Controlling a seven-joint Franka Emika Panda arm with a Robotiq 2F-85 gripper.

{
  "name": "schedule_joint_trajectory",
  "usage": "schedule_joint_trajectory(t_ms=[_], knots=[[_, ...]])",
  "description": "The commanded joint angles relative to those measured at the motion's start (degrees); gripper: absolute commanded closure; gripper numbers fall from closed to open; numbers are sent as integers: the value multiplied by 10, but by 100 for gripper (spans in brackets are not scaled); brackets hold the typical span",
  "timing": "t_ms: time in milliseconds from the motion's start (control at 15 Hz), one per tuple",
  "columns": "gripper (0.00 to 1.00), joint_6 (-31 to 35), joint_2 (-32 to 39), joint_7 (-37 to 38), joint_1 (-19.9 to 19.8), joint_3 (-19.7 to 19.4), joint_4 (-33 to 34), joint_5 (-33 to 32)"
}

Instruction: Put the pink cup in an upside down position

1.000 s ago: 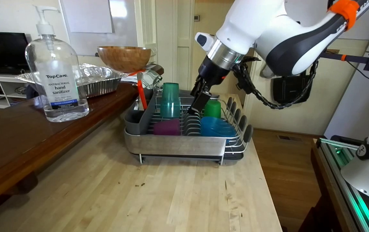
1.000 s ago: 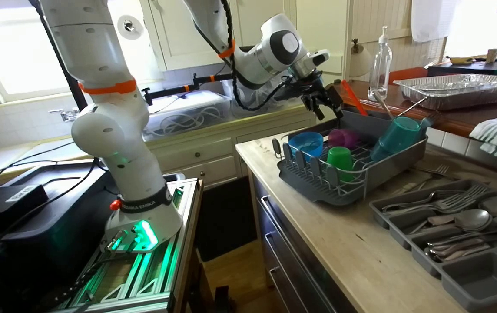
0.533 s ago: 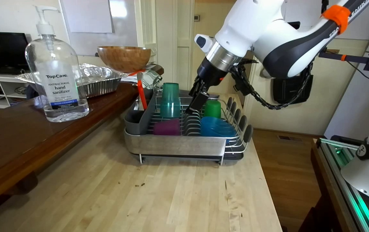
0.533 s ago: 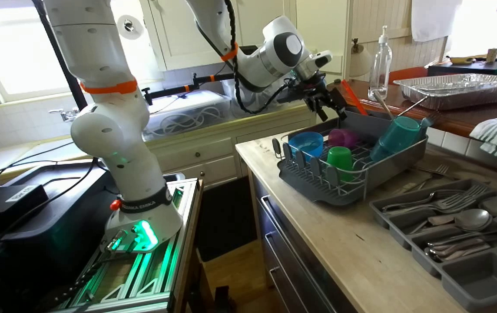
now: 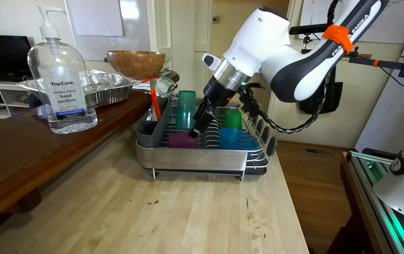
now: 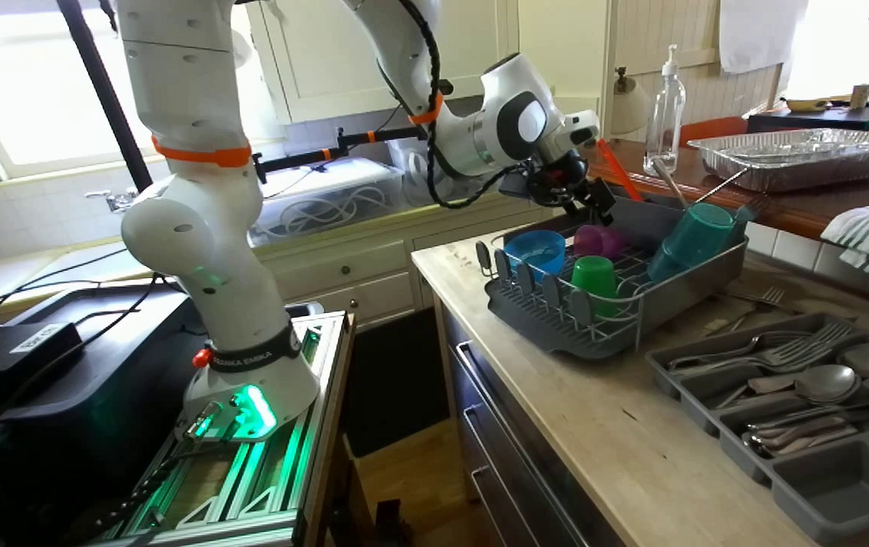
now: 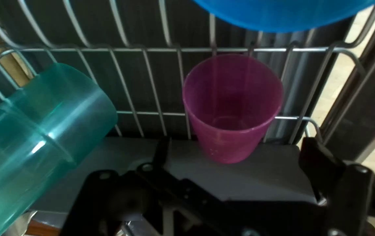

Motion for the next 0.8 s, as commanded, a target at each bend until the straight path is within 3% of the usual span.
schedule_joint_trajectory(t_ms=[0,267,333,400,467,667,733], knots=[[0,5,49,-42,-24,21,43,39],[0,-7,71,-53,-34,31,87,44],[0,-12,82,-72,-47,48,98,56],[0,-14,86,-135,-8,20,101,127],[0,-29,99,-128,-67,83,114,105],[0,-52,117,-178,-85,116,137,138],[0,-52,116,-222,-42,78,140,194]])
